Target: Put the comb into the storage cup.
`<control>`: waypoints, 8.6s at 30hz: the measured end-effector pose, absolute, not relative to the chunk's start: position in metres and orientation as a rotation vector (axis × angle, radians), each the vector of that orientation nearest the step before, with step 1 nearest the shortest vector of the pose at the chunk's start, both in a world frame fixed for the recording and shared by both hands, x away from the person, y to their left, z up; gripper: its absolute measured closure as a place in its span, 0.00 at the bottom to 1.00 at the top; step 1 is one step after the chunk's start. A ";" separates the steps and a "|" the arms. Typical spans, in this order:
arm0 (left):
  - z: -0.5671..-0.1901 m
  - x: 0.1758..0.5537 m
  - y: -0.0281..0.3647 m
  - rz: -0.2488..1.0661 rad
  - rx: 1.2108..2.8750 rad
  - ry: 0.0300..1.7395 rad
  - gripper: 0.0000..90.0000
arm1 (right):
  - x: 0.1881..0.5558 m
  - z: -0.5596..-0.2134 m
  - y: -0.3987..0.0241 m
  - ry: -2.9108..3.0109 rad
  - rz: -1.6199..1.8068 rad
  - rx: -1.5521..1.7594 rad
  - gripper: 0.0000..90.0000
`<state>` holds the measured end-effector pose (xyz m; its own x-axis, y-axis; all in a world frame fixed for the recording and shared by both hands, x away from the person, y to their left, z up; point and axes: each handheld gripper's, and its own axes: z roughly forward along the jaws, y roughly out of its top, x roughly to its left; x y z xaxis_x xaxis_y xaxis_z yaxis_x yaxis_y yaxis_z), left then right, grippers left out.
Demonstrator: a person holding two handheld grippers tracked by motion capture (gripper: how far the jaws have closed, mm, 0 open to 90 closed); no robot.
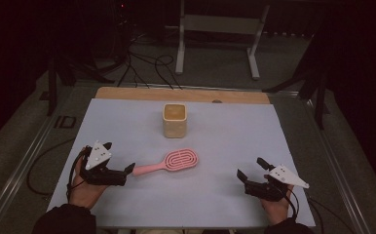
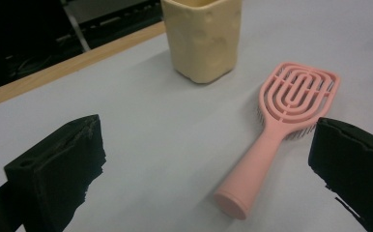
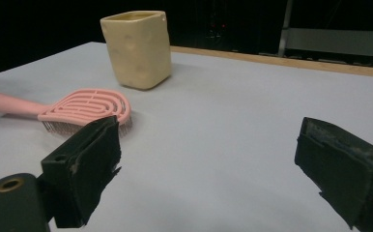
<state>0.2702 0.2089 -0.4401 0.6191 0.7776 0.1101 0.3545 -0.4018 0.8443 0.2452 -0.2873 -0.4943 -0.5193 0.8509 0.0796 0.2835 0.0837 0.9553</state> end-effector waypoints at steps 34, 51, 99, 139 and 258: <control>-0.451 0.308 0.152 0.514 2.369 0.728 0.00 | 0.247 -0.495 -0.285 1.880 1.428 1.121 0.10; -0.466 0.326 0.124 0.467 2.466 0.686 0.00 | 0.246 -0.494 -0.284 1.882 1.417 1.109 0.10; -0.488 0.358 0.072 0.122 2.854 0.656 0.73 | 0.247 -0.497 -0.282 1.906 1.404 1.111 0.10; -0.462 0.345 0.092 0.297 2.613 0.773 0.77 | 0.248 -0.498 -0.282 1.911 1.401 1.109 0.10; -0.436 0.304 0.141 0.589 2.020 0.901 0.77 | 0.314 -0.423 -0.217 2.085 1.446 1.094 0.09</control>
